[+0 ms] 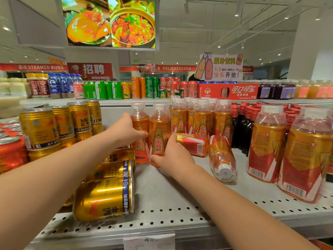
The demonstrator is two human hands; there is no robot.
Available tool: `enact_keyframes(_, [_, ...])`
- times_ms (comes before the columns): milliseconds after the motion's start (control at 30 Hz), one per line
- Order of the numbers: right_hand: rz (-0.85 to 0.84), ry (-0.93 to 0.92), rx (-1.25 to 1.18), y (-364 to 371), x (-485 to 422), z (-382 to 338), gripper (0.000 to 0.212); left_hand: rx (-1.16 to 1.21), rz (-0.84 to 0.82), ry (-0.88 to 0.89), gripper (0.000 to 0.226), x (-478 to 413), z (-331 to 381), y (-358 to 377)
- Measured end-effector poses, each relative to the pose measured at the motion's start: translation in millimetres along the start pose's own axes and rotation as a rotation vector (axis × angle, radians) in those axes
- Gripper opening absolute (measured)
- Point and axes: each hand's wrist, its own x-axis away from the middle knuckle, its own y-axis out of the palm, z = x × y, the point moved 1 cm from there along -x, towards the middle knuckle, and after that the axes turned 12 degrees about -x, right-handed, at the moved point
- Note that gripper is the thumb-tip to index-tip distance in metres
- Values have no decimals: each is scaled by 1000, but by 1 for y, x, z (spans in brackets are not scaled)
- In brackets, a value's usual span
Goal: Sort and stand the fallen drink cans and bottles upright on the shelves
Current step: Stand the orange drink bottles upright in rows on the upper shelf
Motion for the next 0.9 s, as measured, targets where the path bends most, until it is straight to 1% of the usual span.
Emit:
enact_keyframes(67, [-33,21,29,-3,0,-5,102,-34,-8,-22,60,5,1,-4])
enact_keyframes(100, [-49,16,46,-8,2,-7,98,-67,15,-24,61,10,3,-7])
enact_keyframes(133, [-55,-11,66,-15,6,-8,88,-130,80,2,65,16,4,-11])
enact_keyframes(167, [-43,-60,96,-24,12,-9,74,-223,183,66,68,23,5,-16])
enact_keyframes(200, [-12,-123,133,-34,20,-8,59,-320,300,167,70,30,7,-20])
enact_keyframes(233, [33,-188,166,-45,29,-5,49,-393,402,299,67,39,11,-24])
enact_keyframes(267, [81,-245,185,-57,40,0,45,-427,460,440,60,49,17,-27])
enact_keyframes(300, [122,-281,198,-68,52,7,45,-444,456,571,51,58,26,-29])
enact_keyframes(333, [153,-299,207,-78,64,15,47,-474,412,685,43,65,37,-28])
enact_keyframes(367, [171,-298,214,-88,76,23,50,-524,354,777,40,70,49,-23])
enact_keyframes(433, [186,-261,205,-102,97,42,54,-643,250,903,43,73,77,-2])
enact_keyframes(533, [217,-252,132,-112,114,63,54,-776,91,1000,59,69,114,37])
enact_keyframes(600, [220,-262,109,-113,119,74,49,-830,-27,1012,70,65,129,63])
enact_keyframes(667, [212,-256,108,-112,118,86,46,-790,-79,974,76,62,139,83])
enact_keyframes(800, [198,-270,71,-114,107,108,55,-615,-97,868,93,61,138,103])
enact_keyframes(900, [144,-220,-1,-113,101,122,66,-558,-40,850,102,66,131,113])
